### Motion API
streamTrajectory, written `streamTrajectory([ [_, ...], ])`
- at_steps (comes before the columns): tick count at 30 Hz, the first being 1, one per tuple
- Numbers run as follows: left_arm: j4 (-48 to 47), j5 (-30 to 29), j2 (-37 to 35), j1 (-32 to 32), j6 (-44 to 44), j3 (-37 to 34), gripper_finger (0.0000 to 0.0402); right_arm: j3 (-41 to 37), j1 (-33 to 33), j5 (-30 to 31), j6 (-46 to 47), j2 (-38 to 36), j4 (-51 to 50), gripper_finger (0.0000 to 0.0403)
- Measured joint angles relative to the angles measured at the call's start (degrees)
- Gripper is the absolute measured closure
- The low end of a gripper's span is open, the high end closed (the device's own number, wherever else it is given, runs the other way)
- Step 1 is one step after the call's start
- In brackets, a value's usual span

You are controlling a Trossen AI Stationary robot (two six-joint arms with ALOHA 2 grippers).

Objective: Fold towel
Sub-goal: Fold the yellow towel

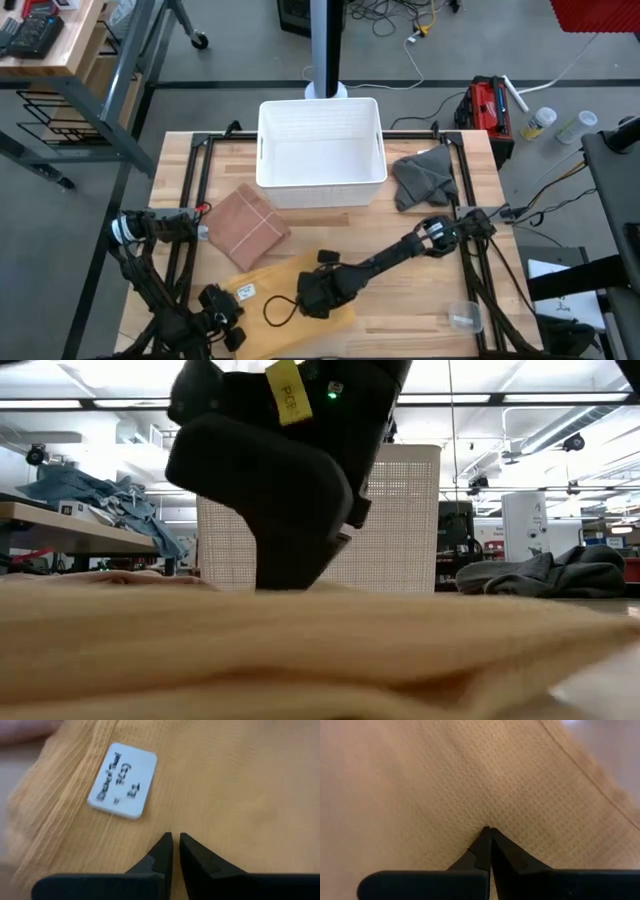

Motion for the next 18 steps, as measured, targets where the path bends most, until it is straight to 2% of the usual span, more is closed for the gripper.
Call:
streamTrajectory([
  [2,-0.5,-2.9,-0.3,-0.1,-0.3,0.2,0.0377,-0.8,0.1,2.0,0.0,-0.5,-0.2,0.0403],
  [10,-2.7,-7.8,-1.3,1.1,1.3,3.7,0.0377,0.5,1.0,5.6,-0.7,-4.0,-3.7,0.0403],
  [12,-3.8,-12.1,-1.8,1.4,4.5,5.2,0.0377,0.7,1.6,7.3,-1.3,-5.2,-4.2,0.0403],
  [16,-4.2,-26.2,-2.6,3.8,13.9,8.1,0.0377,-0.6,3.2,12.1,-3.9,-8.8,-2.9,0.0403],
  [18,-4.1,-27.4,-2.6,5.6,19.1,9.5,0.0377,-2.0,3.8,14.5,-4.7,-11.7,-3.2,0.0403],
])
